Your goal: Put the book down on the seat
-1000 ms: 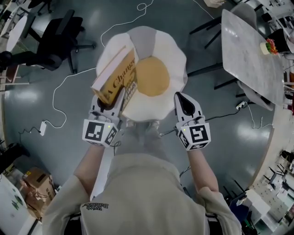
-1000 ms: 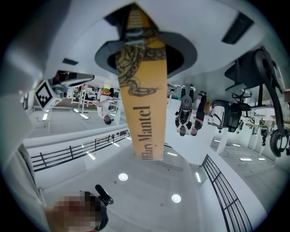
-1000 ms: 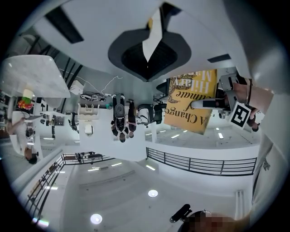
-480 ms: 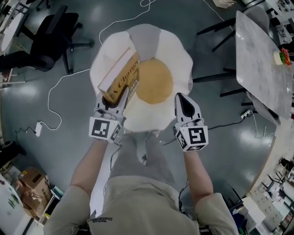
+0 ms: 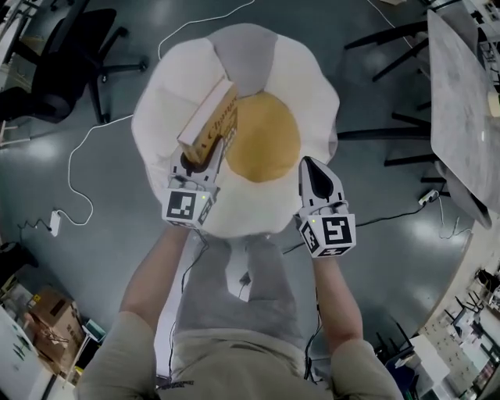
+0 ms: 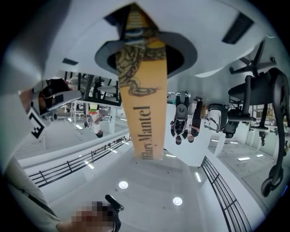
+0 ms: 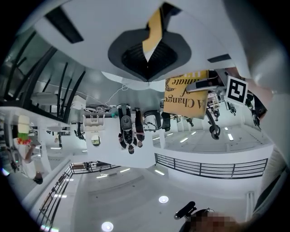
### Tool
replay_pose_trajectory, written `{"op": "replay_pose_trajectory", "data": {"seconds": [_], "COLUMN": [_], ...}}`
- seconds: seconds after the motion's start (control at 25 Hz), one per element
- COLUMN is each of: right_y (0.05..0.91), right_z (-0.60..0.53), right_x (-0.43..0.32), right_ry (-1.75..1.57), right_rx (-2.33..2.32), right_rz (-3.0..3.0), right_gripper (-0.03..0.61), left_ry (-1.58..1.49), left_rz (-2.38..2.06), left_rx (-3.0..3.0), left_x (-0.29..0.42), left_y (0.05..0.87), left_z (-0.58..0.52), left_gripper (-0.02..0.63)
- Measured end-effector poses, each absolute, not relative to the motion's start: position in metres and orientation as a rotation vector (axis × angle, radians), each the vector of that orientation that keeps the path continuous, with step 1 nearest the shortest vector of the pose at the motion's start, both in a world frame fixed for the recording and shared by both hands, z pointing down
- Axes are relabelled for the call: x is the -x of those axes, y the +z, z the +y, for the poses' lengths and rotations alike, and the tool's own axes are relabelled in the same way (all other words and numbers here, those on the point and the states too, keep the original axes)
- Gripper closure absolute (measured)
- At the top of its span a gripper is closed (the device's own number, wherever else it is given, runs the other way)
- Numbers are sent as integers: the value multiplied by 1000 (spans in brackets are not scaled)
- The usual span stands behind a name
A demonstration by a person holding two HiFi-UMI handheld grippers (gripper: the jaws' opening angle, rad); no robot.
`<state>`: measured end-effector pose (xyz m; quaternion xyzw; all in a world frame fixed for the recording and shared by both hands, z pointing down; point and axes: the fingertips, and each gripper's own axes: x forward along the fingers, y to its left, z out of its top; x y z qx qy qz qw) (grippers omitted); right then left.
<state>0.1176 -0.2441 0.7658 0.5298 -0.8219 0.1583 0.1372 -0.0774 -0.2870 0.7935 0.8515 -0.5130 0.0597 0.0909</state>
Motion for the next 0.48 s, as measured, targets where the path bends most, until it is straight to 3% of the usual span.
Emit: {"op": "replay_pose_trajectory", "data": {"seconds": [0.48], "right_y": [895], "right_z": [-258], "right_x": [-117], "right_ry": [573], "right_rx": [-1487], "right_rz": [-2352], "right_gripper": [571], "left_ry": [249], "left_rz": [-1456], "left_rx": [-2265], "left_x": [81], "left_y": [986], "left_z": [-311], "left_gripper": [460]}}
